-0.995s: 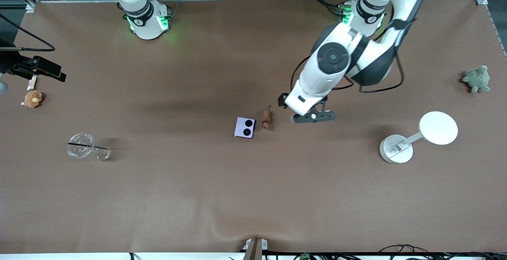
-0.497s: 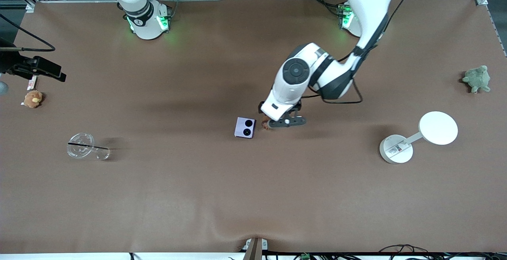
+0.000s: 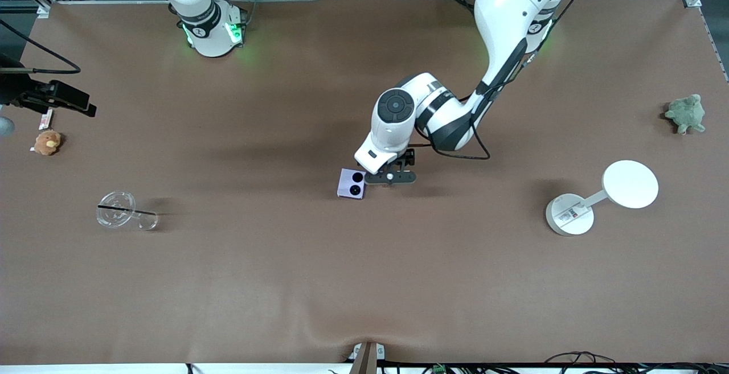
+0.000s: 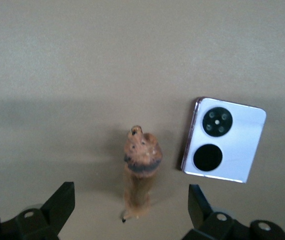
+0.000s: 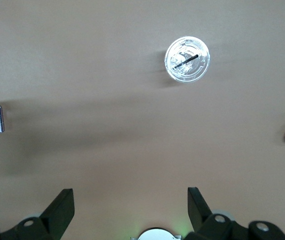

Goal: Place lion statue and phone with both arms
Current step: 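Lower the left gripper onto the lion figurine and close it, then lift the lion with the left gripper while the right gripper reaches the phone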

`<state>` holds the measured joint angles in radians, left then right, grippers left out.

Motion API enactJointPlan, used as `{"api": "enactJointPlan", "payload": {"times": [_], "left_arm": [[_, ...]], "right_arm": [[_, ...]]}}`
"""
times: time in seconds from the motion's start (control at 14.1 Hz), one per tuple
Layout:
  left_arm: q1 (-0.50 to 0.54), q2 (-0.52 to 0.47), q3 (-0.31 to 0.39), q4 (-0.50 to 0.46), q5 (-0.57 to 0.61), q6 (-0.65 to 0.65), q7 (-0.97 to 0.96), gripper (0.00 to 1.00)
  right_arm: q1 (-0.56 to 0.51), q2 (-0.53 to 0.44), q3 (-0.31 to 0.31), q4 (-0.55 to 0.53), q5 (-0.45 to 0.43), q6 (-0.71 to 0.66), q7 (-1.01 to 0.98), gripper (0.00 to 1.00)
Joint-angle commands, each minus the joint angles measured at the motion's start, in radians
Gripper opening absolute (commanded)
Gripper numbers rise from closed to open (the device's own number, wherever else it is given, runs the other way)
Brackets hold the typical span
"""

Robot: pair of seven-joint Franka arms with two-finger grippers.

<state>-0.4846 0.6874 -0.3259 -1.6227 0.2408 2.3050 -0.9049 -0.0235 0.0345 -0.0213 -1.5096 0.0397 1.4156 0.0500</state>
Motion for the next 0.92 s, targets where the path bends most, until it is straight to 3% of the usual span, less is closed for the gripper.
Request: {"api": "enactJointPlan", "payload": {"times": [0.0, 0.28, 0.5, 0.64, 0.71, 0.78, 0.85], "left_arm": [[-0.012, 0.038, 0.010, 0.030, 0.034, 0.051, -0.012, 0.96], [-0.011, 0.055, 0.010, 0.032, 0.048, 0.060, -0.003, 0.78], [-0.008, 0.067, 0.010, 0.032, 0.048, 0.083, -0.002, 0.70], [-0.005, 0.067, 0.011, 0.032, 0.048, 0.083, 0.000, 0.47], [-0.003, 0.069, 0.011, 0.032, 0.048, 0.083, 0.001, 0.30], [0.001, 0.066, 0.011, 0.032, 0.048, 0.083, 0.001, 0.12], [0.003, 0.061, 0.013, 0.032, 0.049, 0.082, 0.000, 0.00]], "right_arm": [[-0.009, 0.027, 0.007, 0.006, 0.017, -0.014, -0.007, 1.00], [0.030, 0.155, 0.009, 0.014, 0.017, -0.021, -0.012, 1.00], [0.074, 0.168, 0.011, 0.019, 0.011, -0.017, -0.012, 1.00], [0.100, 0.188, 0.009, 0.019, 0.015, -0.003, 0.001, 1.00], [0.103, 0.218, 0.010, 0.019, 0.017, 0.011, -0.004, 1.00], [0.103, 0.246, 0.011, 0.019, 0.041, 0.029, -0.009, 1.00], [0.103, 0.274, 0.009, 0.019, 0.119, 0.061, -0.010, 1.00]]}}
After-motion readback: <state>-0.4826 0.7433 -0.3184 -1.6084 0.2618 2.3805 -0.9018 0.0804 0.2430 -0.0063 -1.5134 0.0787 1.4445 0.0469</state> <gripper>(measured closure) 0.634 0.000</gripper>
